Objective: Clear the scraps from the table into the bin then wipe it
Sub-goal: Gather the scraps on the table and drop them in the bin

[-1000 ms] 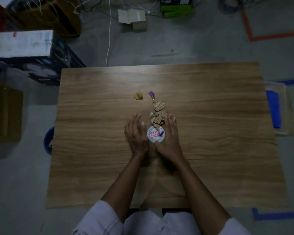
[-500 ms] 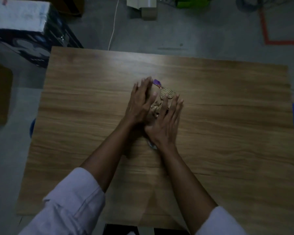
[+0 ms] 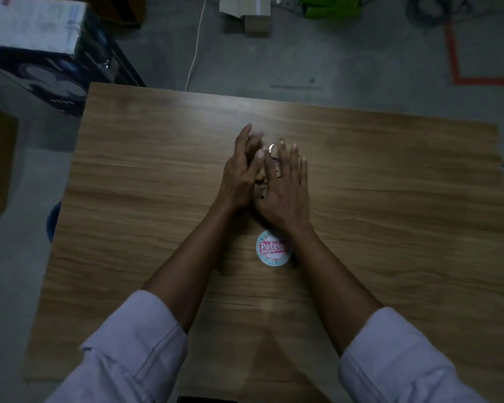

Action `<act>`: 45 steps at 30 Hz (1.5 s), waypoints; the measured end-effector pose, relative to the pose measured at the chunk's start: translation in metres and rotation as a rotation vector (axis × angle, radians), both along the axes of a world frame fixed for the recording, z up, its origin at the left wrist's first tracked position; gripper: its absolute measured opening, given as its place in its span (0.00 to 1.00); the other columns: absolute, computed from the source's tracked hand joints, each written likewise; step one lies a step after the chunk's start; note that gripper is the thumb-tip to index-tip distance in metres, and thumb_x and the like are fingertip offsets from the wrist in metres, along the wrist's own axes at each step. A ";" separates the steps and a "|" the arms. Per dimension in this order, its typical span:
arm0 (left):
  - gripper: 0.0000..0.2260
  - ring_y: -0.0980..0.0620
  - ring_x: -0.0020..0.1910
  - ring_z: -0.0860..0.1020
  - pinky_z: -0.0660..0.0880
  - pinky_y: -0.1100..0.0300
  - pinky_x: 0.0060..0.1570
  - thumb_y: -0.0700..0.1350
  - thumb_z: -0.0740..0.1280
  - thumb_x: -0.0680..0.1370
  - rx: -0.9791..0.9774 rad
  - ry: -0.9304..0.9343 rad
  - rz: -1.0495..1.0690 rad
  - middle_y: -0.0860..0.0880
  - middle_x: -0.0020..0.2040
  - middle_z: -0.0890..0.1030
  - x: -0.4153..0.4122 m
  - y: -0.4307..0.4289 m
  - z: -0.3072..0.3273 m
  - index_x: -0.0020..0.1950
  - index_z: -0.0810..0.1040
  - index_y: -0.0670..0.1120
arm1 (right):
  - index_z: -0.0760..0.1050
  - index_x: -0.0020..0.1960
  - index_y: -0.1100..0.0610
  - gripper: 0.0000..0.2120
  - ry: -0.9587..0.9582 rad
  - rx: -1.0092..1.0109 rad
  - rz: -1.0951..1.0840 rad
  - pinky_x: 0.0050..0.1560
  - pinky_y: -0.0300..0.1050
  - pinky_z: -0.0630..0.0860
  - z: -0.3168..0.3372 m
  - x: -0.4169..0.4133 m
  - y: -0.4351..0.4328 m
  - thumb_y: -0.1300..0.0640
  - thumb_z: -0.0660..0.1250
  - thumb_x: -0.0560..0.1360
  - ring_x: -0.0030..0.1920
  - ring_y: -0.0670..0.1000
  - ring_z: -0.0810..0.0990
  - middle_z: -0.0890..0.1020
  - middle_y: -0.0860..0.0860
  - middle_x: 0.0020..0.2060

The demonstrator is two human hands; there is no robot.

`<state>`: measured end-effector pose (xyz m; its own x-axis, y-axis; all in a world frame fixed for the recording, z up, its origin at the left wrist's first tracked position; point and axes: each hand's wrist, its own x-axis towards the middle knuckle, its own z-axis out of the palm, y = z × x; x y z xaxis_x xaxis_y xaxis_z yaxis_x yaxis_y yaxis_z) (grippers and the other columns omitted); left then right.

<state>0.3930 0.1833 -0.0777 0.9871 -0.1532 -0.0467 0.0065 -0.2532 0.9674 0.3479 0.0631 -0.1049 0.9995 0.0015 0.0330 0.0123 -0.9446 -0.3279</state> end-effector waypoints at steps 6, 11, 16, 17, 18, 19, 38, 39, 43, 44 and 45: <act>0.23 0.45 0.72 0.74 0.69 0.44 0.73 0.46 0.62 0.83 -0.241 0.037 0.388 0.40 0.70 0.77 -0.009 -0.007 -0.012 0.76 0.66 0.39 | 0.74 0.71 0.56 0.25 -0.164 -0.007 0.063 0.69 0.57 0.64 -0.003 0.007 0.007 0.43 0.59 0.80 0.71 0.61 0.70 0.75 0.56 0.70; 0.18 0.43 0.68 0.78 0.73 0.53 0.68 0.40 0.62 0.82 -0.187 0.015 0.399 0.37 0.67 0.79 -0.008 -0.009 -0.020 0.71 0.70 0.34 | 0.75 0.58 0.53 0.12 -0.289 -0.095 0.116 0.41 0.55 0.69 -0.001 0.023 0.015 0.50 0.68 0.77 0.51 0.60 0.74 0.79 0.54 0.53; 0.14 0.45 0.64 0.79 0.74 0.55 0.65 0.37 0.62 0.82 -0.174 -0.026 0.461 0.39 0.63 0.80 -0.012 -0.015 -0.018 0.67 0.73 0.34 | 0.79 0.47 0.53 0.11 -0.347 -0.116 0.079 0.26 0.44 0.63 -0.003 0.041 0.021 0.50 0.60 0.79 0.38 0.56 0.80 0.80 0.51 0.40; 0.14 0.45 0.64 0.79 0.74 0.54 0.66 0.37 0.63 0.82 -0.176 -0.022 0.473 0.39 0.63 0.80 -0.013 -0.016 -0.016 0.67 0.73 0.34 | 0.78 0.45 0.53 0.12 -0.346 -0.089 0.070 0.26 0.43 0.64 -0.001 0.042 0.021 0.50 0.59 0.79 0.35 0.56 0.80 0.80 0.51 0.38; 0.14 0.45 0.64 0.79 0.74 0.52 0.66 0.38 0.63 0.82 -0.181 -0.004 0.478 0.40 0.63 0.80 -0.016 -0.017 -0.014 0.67 0.74 0.35 | 0.78 0.44 0.54 0.12 -0.332 -0.064 0.049 0.25 0.43 0.66 0.000 0.043 0.021 0.50 0.59 0.79 0.32 0.57 0.80 0.80 0.52 0.36; 0.15 0.45 0.64 0.79 0.74 0.51 0.67 0.40 0.63 0.82 -0.195 0.023 0.487 0.41 0.63 0.80 -0.019 -0.018 -0.012 0.67 0.74 0.35 | 0.77 0.42 0.55 0.13 -0.320 -0.042 0.022 0.25 0.43 0.68 0.001 0.043 0.021 0.50 0.59 0.78 0.31 0.58 0.81 0.80 0.53 0.35; 0.27 0.43 0.58 0.76 0.71 0.49 0.62 0.58 0.74 0.72 -0.708 0.547 0.657 0.36 0.57 0.79 -0.139 0.005 0.091 0.60 0.79 0.38 | 0.77 0.39 0.63 0.12 0.307 1.379 -0.672 0.33 0.41 0.70 0.135 -0.071 0.087 0.64 0.64 0.81 0.30 0.43 0.72 0.75 0.53 0.30; 0.20 0.44 0.57 0.76 0.71 0.51 0.59 0.54 0.71 0.76 -0.660 0.489 0.655 0.37 0.55 0.79 -0.140 0.014 0.101 0.58 0.79 0.39 | 0.78 0.39 0.64 0.12 0.290 1.373 -0.619 0.32 0.38 0.69 0.140 -0.072 0.094 0.65 0.63 0.81 0.29 0.40 0.72 0.76 0.53 0.30; 0.12 0.55 0.52 0.80 0.75 0.65 0.55 0.37 0.57 0.86 -0.517 0.364 0.590 0.43 0.54 0.81 -0.144 0.041 0.118 0.64 0.76 0.34 | 0.76 0.40 0.64 0.12 0.234 1.351 -0.497 0.32 0.33 0.67 0.152 -0.075 0.122 0.68 0.61 0.81 0.27 0.36 0.70 0.73 0.49 0.30; 0.13 0.58 0.52 0.81 0.75 0.68 0.55 0.36 0.57 0.86 -0.471 0.357 0.584 0.44 0.55 0.81 -0.144 0.048 0.121 0.66 0.76 0.33 | 0.75 0.39 0.61 0.13 0.218 1.354 -0.484 0.34 0.35 0.68 0.153 -0.075 0.130 0.67 0.62 0.82 0.28 0.37 0.70 0.73 0.48 0.30; 0.13 0.56 0.53 0.80 0.75 0.67 0.56 0.36 0.57 0.85 -0.430 0.351 0.579 0.43 0.58 0.81 -0.145 0.056 0.122 0.67 0.75 0.33 | 0.73 0.37 0.57 0.15 0.215 1.356 -0.478 0.35 0.38 0.69 0.154 -0.076 0.138 0.65 0.62 0.83 0.29 0.38 0.70 0.73 0.46 0.29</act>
<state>0.2482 0.2394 0.0439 0.8539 0.3040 -0.4223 0.3446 0.2778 0.8967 0.2723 0.2013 0.0493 0.8811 -0.2367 -0.4094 -0.3722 0.1870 -0.9091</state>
